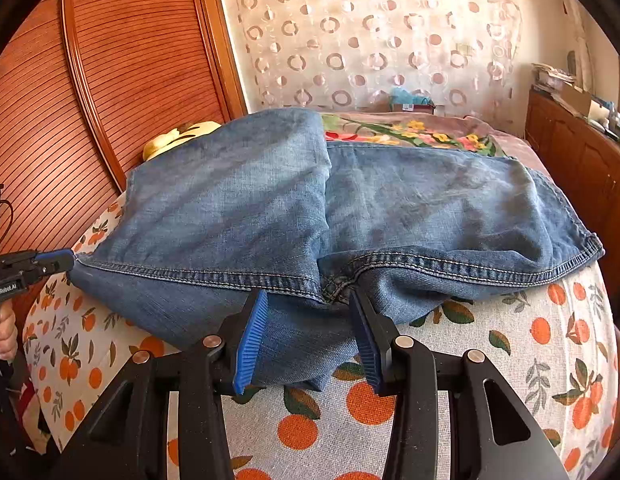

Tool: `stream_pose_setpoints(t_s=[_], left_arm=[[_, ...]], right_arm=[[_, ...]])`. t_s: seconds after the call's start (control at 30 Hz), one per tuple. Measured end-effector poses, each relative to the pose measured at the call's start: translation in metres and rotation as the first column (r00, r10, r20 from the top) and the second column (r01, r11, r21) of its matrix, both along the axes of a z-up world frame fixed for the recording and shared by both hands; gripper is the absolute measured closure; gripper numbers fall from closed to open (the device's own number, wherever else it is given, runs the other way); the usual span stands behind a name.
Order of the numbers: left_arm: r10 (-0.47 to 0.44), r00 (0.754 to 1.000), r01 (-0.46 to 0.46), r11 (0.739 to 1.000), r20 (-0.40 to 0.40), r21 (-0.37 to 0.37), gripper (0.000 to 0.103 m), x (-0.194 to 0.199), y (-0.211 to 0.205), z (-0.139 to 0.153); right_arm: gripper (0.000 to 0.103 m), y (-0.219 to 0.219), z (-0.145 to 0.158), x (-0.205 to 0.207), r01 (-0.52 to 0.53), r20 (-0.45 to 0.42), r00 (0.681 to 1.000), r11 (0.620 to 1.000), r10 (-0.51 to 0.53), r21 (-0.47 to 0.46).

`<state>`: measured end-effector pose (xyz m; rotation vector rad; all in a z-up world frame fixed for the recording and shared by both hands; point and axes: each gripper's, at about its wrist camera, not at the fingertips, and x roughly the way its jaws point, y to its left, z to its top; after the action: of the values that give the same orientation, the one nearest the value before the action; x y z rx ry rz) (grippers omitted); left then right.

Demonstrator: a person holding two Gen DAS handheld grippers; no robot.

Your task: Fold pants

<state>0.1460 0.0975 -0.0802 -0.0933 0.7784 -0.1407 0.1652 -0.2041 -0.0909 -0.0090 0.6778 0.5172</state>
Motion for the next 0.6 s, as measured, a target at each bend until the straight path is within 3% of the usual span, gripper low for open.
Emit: stream_pose_setpoints(t_s=[0.07,0.17,0.4,0.47,0.53,0.6], left_arm=[[0.021,0.999,-0.022,0.999,0.027,0.023,0.072,0.004,0.002,0.008],[0.019,0.998,-0.020,1.000,0.055,0.013,0.051,0.011,0.004,0.017],[-0.028,0.996,0.025,0.999,0.088,0.033,0.051,0.044,-0.010,0.034],[-0.050,0.994,0.046,0.998,0.094,0.040,0.051,0.054,-0.019,0.038],[-0.077,0.992,0.072,0.996,0.102,0.054,0.051,0.065,-0.031,0.042],[-0.113,0.988,0.106,0.992,0.103,0.065,0.051,0.080,-0.043,0.046]], right_arm=[[0.059,0.000,0.000,0.000,0.001,0.000,1.000,1.000,-0.001,0.000],[0.059,-0.002,0.000,0.001,0.002,-0.002,1.000,1.000,-0.002,0.007],[0.060,0.002,0.000,0.005,-0.004,-0.031,1.000,1.000,0.004,-0.008],[0.090,0.002,0.002,0.005,-0.016,-0.044,0.999,1.000,0.016,-0.009],[0.100,-0.004,0.006,0.005,-0.022,-0.052,0.998,1.000,0.022,0.007],[0.102,-0.011,0.009,0.006,-0.030,-0.070,0.997,0.999,0.032,0.038]])
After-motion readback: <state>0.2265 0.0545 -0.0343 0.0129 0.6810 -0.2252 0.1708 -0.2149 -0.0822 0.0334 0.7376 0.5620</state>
